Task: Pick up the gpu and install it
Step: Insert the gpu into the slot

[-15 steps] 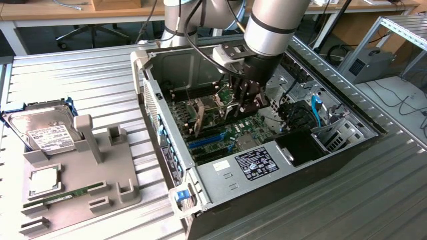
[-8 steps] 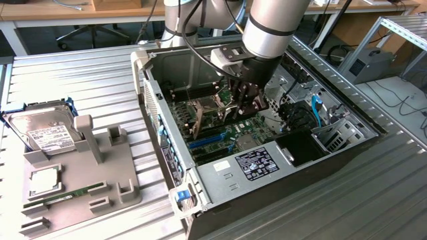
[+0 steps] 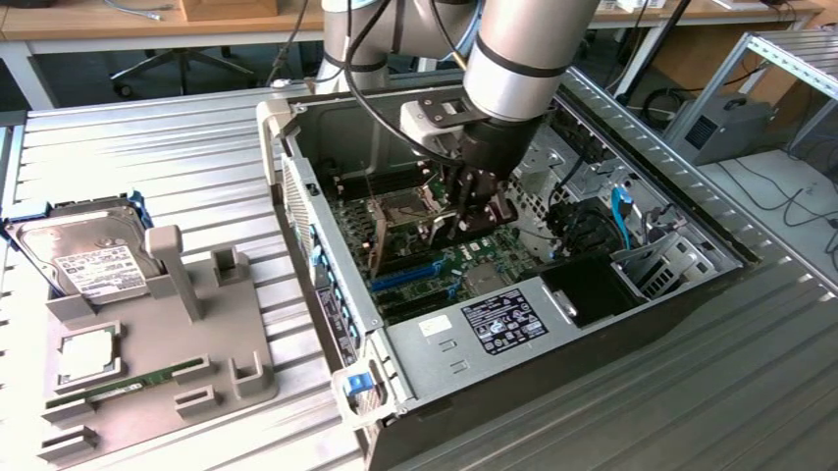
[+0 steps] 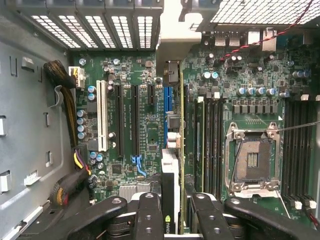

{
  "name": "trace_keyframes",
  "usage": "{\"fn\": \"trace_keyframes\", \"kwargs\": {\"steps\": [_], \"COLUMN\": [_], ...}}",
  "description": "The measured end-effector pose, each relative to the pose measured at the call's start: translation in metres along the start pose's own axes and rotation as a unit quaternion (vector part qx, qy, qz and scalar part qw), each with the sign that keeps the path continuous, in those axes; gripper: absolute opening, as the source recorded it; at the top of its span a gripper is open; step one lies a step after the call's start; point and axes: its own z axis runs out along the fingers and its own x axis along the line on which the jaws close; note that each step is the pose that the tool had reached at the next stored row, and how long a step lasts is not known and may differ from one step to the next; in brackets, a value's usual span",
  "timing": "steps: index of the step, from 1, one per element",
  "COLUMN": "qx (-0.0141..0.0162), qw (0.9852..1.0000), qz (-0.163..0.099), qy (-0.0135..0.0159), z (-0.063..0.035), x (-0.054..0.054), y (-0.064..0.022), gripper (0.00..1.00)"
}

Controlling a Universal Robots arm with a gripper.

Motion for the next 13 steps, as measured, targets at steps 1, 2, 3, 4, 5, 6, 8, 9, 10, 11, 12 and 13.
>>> {"fn": "trace_keyframes", "kwargs": {"steps": [1, 2, 3, 4, 5, 6, 8, 9, 10, 11, 12, 13], "qx": [0.0, 0.0, 0.0, 0.0, 0.0, 0.0, 0.0, 0.0, 0.0, 0.0, 0.0, 0.0], "qw": [1.0, 1.0, 1.0, 1.0, 1.0, 1.0, 1.0, 1.0, 1.0, 1.0, 1.0, 1.0], "qz": [0.0, 0.0, 0.0, 0.0, 0.0, 0.0, 0.0, 0.0, 0.0, 0.0, 0.0, 0.0], "qy": [0.0, 0.0, 0.0, 0.0, 0.0, 0.0, 0.0, 0.0, 0.0, 0.0, 0.0, 0.0001], "z": [0.0, 0.0, 0.0, 0.0, 0.0001, 0.0001, 0.0001, 0.0002, 0.0002, 0.0001, 0.0001, 0.0001], "x": [0.0, 0.0, 0.0, 0.0, 0.0, 0.0, 0.0001, 0.0001, 0.0, 0.0001, 0.0, 0.0001], "y": [0.0001, 0.0003, 0.0004, 0.0008, 0.0014, 0.0018, 0.0028, 0.0035, 0.004, 0.0046, 0.0049, 0.0052], "gripper": [0.27, 0.27, 0.27, 0.27, 0.27, 0.27, 0.27, 0.27, 0.27, 0.27, 0.27, 0.27]}}
